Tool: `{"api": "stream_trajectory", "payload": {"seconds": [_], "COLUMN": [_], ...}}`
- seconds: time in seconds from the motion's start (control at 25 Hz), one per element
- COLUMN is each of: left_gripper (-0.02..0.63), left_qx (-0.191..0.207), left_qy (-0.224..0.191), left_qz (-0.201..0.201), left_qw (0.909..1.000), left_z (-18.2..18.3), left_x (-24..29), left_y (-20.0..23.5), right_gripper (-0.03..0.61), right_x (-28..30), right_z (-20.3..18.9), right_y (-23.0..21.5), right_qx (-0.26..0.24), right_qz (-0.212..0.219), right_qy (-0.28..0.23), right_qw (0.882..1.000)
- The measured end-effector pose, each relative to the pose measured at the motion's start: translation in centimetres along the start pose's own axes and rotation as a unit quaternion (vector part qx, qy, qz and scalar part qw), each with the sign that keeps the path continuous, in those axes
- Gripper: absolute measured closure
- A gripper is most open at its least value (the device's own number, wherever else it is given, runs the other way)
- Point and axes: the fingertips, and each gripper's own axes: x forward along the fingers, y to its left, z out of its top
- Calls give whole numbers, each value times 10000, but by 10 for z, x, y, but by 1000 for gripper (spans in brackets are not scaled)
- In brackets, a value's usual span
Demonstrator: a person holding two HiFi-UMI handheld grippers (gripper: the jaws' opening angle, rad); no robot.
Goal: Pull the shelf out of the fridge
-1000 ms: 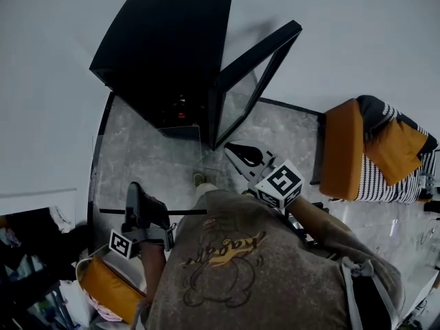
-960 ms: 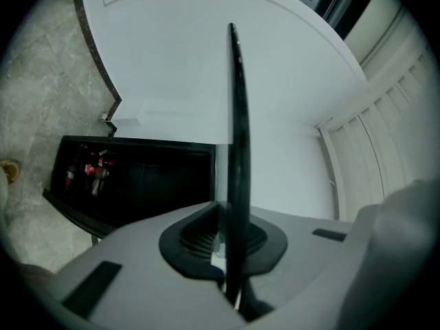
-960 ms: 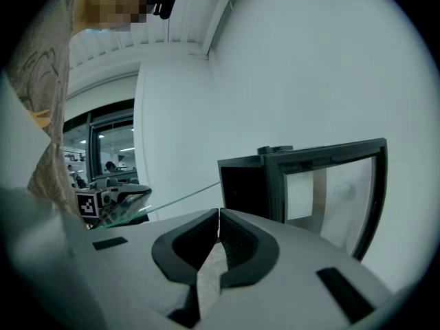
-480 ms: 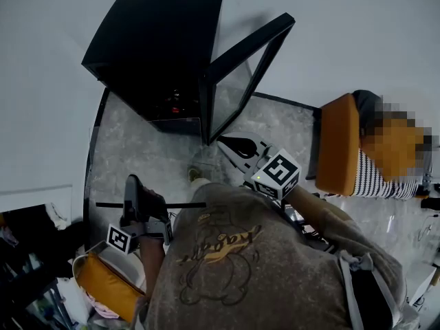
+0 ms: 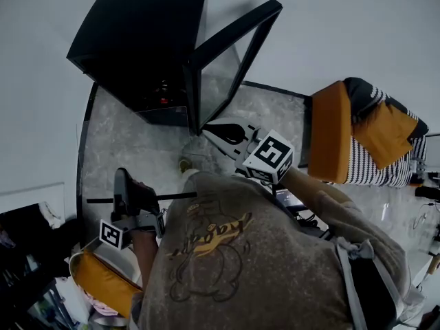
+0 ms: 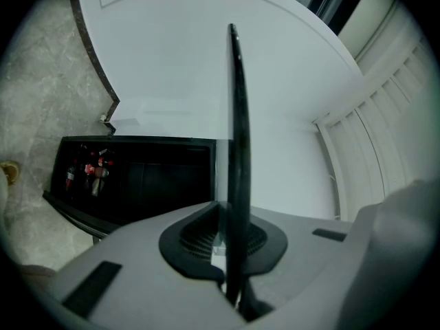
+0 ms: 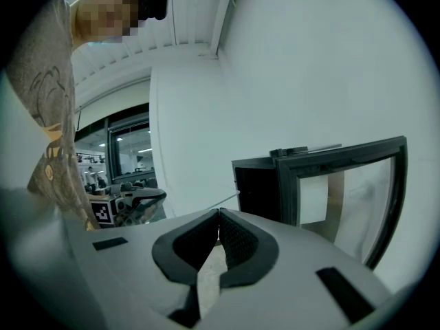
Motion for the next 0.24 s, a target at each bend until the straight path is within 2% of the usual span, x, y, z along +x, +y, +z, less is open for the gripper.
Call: {"api": "stream_trajectory", "payload": {"seconds": [0.24], "left_gripper": [600], "left_qx": [36], "left_qy": [-12], "left_qz": [-7], "left_qw": [10000], "left_z": [-1], "left_x": [-2], "left_y": [-1], "right_gripper": [557], "right_x": [-2], "right_z": [1], "right_y": [3], "right_qx": [-77], "right_qz": [188], "right_qy": [18], "right_qw": [9998]}}
